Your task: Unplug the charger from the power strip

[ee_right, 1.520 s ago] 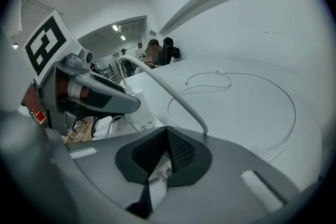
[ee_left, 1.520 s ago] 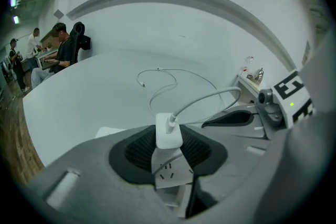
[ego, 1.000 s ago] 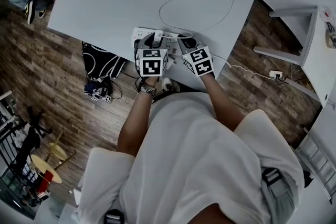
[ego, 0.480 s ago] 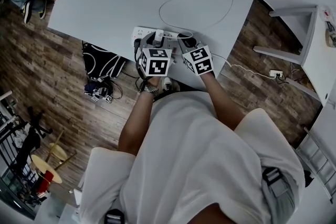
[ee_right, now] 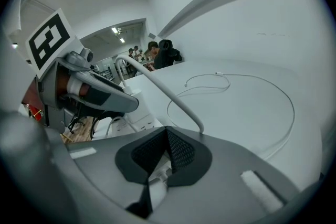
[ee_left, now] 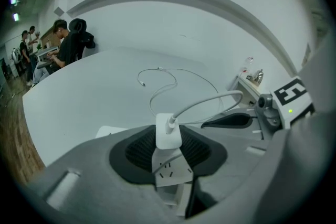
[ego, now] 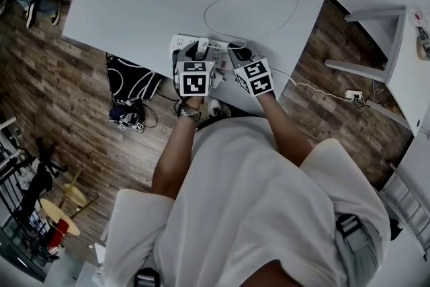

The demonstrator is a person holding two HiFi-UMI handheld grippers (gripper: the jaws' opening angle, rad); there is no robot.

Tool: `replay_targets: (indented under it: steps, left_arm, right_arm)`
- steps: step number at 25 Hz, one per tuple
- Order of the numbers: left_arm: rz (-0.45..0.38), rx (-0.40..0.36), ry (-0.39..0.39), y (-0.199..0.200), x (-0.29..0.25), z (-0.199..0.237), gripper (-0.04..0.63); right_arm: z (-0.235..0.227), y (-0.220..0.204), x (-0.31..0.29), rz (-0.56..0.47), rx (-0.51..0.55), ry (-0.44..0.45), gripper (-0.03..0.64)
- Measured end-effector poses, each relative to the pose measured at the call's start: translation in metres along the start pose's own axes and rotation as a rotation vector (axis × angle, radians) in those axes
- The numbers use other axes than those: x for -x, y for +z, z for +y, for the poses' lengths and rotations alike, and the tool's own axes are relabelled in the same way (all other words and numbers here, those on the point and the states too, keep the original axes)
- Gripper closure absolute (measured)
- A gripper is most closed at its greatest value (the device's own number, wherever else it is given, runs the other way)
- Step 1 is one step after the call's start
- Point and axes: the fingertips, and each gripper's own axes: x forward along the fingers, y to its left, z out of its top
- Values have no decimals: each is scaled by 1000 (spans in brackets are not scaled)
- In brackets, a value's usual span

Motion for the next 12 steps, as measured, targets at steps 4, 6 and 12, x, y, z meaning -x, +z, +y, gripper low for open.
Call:
replay_targets:
  steps: [4,6,12]
  left_arm:
    - [-15,3,-15,1,1,1,453]
    - [-13,-17,-7,1,1,1,453]
    - [-6,-84,29,1,-1,-1,454]
  right_arm:
    - [1,1,0,0,-1,-1,615]
    - [1,1,-1,0,1,-3,615]
    - [0,0,0,-4,9,-11,615]
